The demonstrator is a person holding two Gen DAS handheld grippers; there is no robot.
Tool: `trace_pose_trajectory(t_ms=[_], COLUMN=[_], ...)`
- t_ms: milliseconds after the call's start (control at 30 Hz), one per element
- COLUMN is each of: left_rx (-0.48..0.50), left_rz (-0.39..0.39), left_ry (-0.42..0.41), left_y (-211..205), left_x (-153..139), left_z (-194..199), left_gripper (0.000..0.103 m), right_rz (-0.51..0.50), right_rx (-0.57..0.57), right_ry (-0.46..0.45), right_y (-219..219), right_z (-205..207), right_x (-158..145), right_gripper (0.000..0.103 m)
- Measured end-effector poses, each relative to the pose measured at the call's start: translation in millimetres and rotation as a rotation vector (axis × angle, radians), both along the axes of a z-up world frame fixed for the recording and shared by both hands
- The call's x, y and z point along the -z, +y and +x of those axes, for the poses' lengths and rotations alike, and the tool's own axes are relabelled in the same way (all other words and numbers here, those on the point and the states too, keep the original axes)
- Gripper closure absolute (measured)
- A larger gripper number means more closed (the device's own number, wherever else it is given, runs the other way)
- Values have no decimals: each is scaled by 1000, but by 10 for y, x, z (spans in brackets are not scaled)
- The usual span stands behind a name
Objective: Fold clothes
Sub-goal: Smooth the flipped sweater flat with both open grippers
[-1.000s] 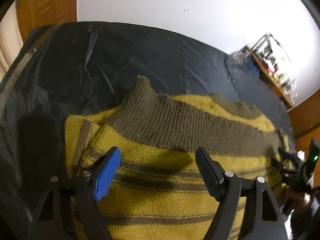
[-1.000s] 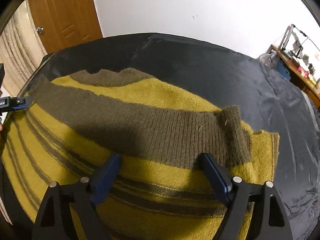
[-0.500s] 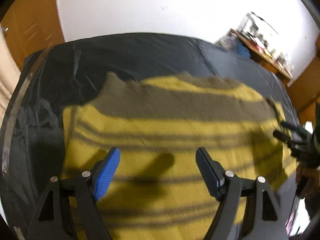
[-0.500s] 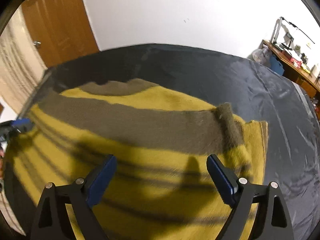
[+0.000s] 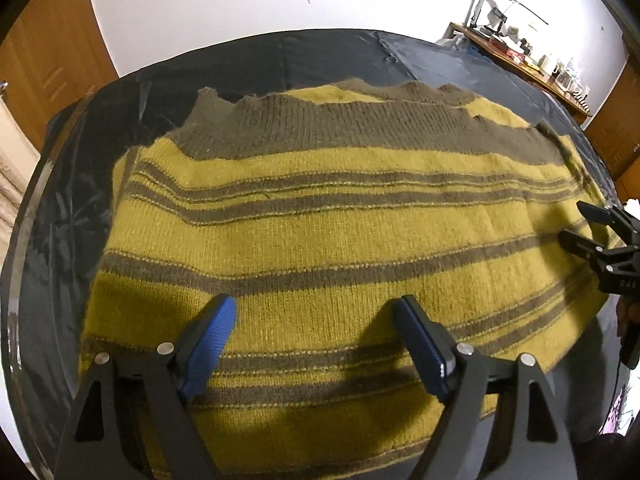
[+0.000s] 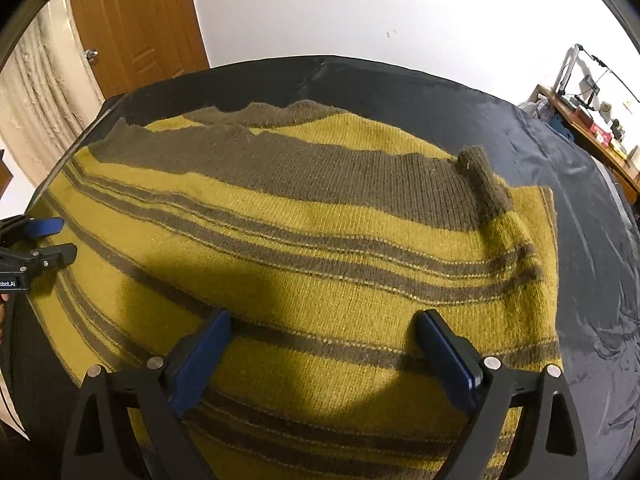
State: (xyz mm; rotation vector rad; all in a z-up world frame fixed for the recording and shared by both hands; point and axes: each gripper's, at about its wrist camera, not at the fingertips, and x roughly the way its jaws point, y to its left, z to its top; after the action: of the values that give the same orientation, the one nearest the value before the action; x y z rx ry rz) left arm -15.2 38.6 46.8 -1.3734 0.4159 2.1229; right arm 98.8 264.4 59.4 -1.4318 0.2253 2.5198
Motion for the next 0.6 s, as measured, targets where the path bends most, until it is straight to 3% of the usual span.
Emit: trace_pose_trajectory(t_ms=[300, 400, 600], left_rx=[-54, -58, -47], left_rz=[-45, -60, -70], left_ry=[-6, 3, 9], left_y=[73, 82, 103], left_x=[-50, -105, -183], left_z=[29, 112, 267], left_gripper=[18, 18, 18], right_rz=[8, -10, -57], right_rx=[11, 32, 54], right_ry=[9, -29, -9], right_y=[7, 18, -43], right_z=[12, -7, 167], right_x=[32, 1, -127], right_gripper=[5, 5, 5])
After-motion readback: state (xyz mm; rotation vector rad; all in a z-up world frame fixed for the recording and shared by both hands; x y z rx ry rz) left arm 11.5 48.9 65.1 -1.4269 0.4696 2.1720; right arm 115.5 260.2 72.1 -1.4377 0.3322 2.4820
